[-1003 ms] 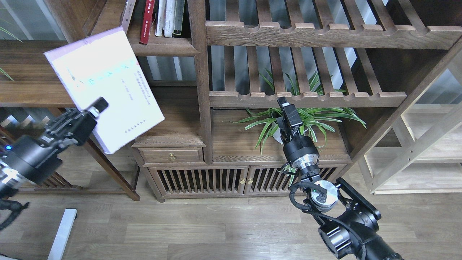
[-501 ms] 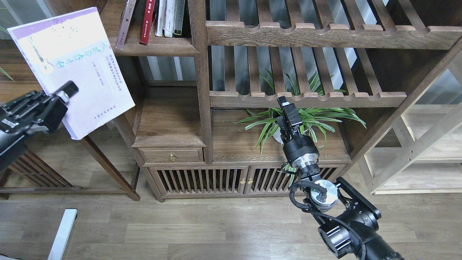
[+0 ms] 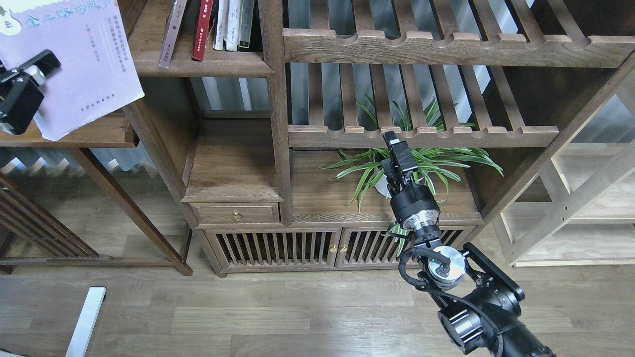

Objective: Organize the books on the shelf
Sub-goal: 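Lift the white book with the left gripper up toward the upper cubby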

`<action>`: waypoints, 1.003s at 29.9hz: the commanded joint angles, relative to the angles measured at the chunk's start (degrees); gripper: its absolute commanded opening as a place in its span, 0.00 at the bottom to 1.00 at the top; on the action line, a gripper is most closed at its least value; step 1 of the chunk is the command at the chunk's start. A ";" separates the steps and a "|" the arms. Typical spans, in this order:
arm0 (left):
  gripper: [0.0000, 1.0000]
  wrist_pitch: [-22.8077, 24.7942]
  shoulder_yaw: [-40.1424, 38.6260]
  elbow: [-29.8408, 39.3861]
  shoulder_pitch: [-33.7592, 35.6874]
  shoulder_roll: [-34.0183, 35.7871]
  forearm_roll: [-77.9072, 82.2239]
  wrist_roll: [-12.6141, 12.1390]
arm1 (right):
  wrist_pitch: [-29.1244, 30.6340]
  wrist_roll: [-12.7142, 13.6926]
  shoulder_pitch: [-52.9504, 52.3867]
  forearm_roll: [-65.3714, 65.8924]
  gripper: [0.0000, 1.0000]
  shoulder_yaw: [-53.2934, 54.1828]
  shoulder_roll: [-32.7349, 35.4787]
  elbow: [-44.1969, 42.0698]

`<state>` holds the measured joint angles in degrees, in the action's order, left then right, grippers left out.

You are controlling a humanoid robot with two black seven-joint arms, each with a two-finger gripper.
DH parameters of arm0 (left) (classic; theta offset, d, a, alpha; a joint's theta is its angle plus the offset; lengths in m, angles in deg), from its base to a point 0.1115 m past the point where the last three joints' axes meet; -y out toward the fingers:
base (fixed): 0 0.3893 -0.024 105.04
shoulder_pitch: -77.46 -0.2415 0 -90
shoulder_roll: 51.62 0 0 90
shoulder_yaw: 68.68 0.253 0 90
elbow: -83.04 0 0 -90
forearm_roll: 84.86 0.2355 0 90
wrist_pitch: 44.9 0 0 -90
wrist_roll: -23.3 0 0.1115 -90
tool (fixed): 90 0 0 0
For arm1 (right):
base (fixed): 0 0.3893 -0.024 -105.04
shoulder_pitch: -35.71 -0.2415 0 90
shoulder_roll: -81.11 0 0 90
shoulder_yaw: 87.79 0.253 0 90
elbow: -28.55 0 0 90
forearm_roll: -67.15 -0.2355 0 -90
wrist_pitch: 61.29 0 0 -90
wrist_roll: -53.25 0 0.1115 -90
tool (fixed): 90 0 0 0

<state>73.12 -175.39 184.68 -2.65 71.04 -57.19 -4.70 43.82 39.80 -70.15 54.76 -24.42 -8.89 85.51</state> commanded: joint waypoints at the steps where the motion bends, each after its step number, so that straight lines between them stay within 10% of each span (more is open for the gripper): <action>1: 0.07 -0.02 -1.21 -0.05 0.30 0.29 -0.07 0.00 | -0.08 0.01 -0.48 0.00 0.99 -0.09 0.00 -0.01; 30: 0.07 -2.79 8.45 -10.15 11.73 12.52 -13.08 0.00 | -0.52 -0.08 -2.59 -0.17 0.99 -0.35 0.00 -0.10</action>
<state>70.30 -166.93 174.63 8.83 84.21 -70.13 -4.70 43.20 39.72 -72.47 54.58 -24.80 -8.89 85.41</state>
